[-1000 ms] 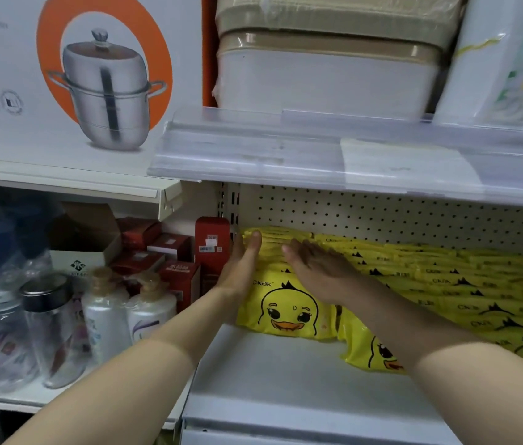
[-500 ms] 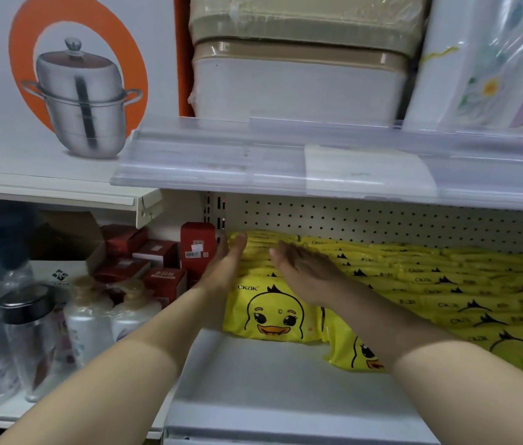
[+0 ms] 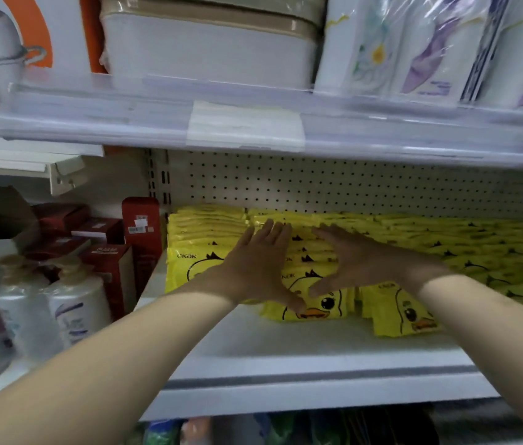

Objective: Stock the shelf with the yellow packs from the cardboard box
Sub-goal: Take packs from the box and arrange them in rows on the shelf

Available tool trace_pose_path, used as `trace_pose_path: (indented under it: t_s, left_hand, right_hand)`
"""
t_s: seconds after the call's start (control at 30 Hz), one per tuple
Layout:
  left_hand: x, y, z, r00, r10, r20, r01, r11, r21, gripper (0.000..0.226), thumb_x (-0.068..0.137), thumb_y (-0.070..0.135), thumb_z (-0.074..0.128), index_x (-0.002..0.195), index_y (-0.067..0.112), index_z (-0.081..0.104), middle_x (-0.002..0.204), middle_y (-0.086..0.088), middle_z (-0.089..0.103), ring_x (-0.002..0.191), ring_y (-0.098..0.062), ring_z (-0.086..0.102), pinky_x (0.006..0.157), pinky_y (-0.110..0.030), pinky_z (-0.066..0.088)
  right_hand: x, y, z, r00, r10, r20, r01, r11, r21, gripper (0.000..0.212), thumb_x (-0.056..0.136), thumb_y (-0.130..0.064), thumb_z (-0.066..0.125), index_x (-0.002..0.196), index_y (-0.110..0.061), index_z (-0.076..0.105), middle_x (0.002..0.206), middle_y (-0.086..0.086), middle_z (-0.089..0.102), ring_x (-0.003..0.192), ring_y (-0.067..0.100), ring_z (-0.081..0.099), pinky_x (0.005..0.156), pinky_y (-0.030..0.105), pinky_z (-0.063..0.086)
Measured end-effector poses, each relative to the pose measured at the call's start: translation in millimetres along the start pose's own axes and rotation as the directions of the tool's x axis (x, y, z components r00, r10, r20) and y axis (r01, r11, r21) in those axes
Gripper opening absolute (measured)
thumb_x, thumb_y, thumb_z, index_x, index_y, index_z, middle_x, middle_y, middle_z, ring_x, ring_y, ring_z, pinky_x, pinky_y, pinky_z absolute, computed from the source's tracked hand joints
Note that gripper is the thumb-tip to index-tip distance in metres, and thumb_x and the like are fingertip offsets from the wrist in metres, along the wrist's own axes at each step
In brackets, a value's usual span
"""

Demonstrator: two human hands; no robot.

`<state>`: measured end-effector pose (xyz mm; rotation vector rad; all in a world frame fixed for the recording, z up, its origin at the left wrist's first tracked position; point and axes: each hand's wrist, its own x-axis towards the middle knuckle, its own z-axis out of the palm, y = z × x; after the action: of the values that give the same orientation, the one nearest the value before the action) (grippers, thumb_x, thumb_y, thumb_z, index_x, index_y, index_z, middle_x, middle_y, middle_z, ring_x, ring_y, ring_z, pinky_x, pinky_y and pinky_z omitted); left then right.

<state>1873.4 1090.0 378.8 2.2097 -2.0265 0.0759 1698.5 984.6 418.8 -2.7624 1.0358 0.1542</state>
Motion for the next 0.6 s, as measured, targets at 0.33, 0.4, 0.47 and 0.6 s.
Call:
trace_pose_path:
  t_s: [0.33,0.4,0.47,0.6]
  left_hand:
    - [19.0,30.5,2.6,0.991,-0.075,0.113,0.045,0.968,0.245,0.154,0.049,0.069,0.083,0.154,0.006,-0.013,0.163,-0.015,0.002,0.151,-0.031,-0.003,0.122,-0.047,0.005]
    - [25.2,33.3,4.7,0.990,-0.097,0.106,0.064,0.957,0.283,0.156,0.047,0.070,0.083,0.153,0.004,-0.011,0.162,-0.017,0.004,0.150,-0.032,-0.001,0.122,-0.047,0.006]
    - [35.1,30.1,7.5,0.987,-0.133,0.089,0.100,0.946,0.309,0.157,0.046,0.072,0.082,0.153,0.003,-0.011,0.161,-0.018,0.005,0.150,-0.033,0.001,0.122,-0.046,0.007]
    - [51.0,17.3,9.9,0.981,-0.178,0.075,0.147,0.939,0.310,0.159,0.045,0.074,0.081,0.153,0.005,-0.013,0.162,-0.017,0.004,0.150,-0.032,0.002,0.121,-0.047,0.007]
  right_hand:
    - [16.2,17.8,29.0,0.989,-0.101,-0.112,0.078,0.978,-0.191,0.149,0.053,-0.067,0.085,0.157,-0.028,-0.015,0.166,-0.004,-0.014,0.152,0.014,-0.017,0.123,0.039,-0.007]
    - [19.7,15.8,27.5,0.987,-0.106,-0.121,0.079,0.975,-0.207,0.149,0.054,-0.066,0.086,0.158,-0.026,-0.014,0.167,-0.003,-0.012,0.152,0.015,-0.014,0.124,0.039,-0.005]
    - [27.2,15.4,27.5,0.983,-0.106,-0.151,0.069,0.970,-0.233,0.147,0.056,-0.064,0.086,0.158,-0.023,-0.012,0.167,-0.001,-0.010,0.153,0.016,-0.011,0.125,0.039,-0.003]
    - [46.2,13.7,27.5,0.981,-0.082,-0.175,0.037,0.969,-0.246,0.146,0.058,-0.064,0.085,0.158,-0.019,-0.011,0.167,0.000,-0.009,0.154,0.016,-0.007,0.125,0.038,0.001]
